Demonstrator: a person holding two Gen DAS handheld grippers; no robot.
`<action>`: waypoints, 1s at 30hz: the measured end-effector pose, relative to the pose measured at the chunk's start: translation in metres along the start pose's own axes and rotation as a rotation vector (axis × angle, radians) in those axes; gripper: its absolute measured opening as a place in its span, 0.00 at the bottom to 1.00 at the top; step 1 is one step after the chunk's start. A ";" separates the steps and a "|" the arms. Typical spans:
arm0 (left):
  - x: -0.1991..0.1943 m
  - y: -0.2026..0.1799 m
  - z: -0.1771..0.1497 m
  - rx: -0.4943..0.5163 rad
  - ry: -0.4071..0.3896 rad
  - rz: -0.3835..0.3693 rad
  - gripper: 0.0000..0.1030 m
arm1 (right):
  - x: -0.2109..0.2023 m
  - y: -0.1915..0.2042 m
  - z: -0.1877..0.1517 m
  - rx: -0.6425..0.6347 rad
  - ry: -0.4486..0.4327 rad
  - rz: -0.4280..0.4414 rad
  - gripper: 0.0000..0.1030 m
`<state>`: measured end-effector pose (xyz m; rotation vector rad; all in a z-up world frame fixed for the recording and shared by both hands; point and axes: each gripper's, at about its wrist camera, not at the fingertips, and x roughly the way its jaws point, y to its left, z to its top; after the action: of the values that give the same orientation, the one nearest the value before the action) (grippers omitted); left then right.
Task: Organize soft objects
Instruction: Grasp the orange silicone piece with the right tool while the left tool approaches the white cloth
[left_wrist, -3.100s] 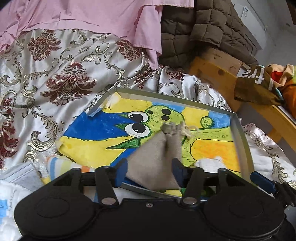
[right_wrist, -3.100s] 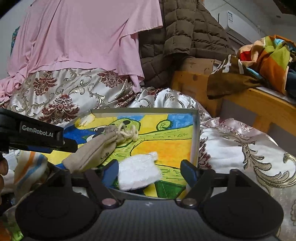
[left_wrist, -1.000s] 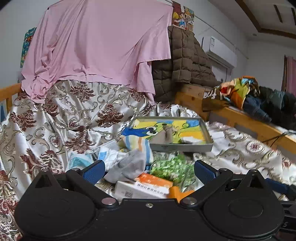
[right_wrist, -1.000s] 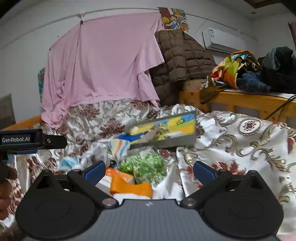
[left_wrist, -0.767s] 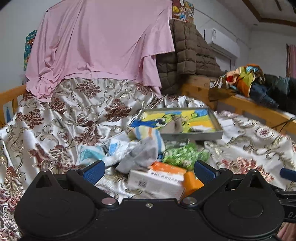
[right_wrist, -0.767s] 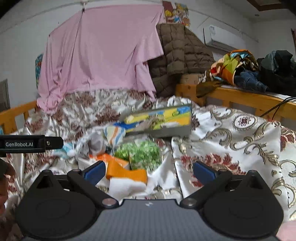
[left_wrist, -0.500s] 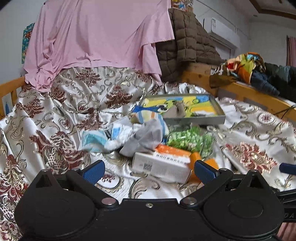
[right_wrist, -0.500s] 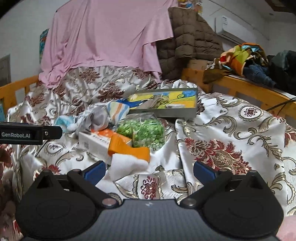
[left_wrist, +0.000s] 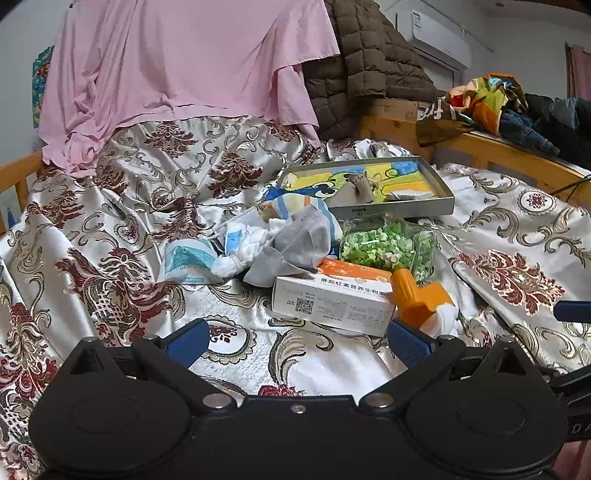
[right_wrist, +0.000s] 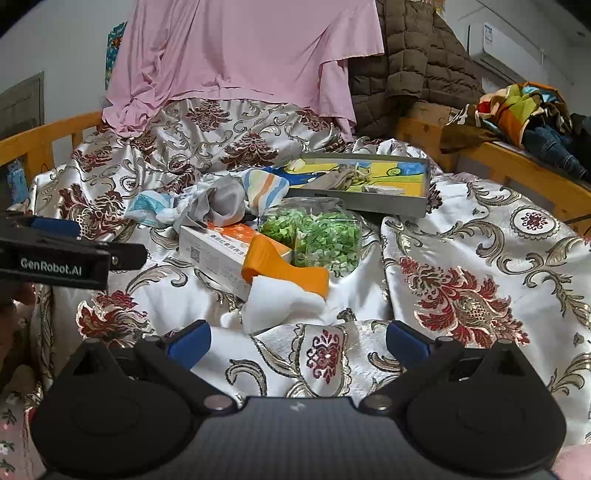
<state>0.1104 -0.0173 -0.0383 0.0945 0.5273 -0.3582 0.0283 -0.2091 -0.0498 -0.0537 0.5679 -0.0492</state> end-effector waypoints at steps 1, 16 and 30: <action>0.001 0.000 0.000 0.002 0.004 0.000 0.99 | 0.000 -0.001 0.000 0.002 0.002 0.002 1.00; 0.023 0.008 -0.003 0.018 0.078 -0.069 0.99 | 0.020 -0.023 0.011 0.130 0.074 0.054 1.00; 0.039 -0.024 -0.006 0.083 0.122 -0.266 0.99 | 0.068 -0.050 0.040 0.147 0.100 0.154 1.00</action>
<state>0.1299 -0.0504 -0.0634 0.1278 0.6478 -0.6374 0.1058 -0.2618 -0.0492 0.1366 0.6652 0.0565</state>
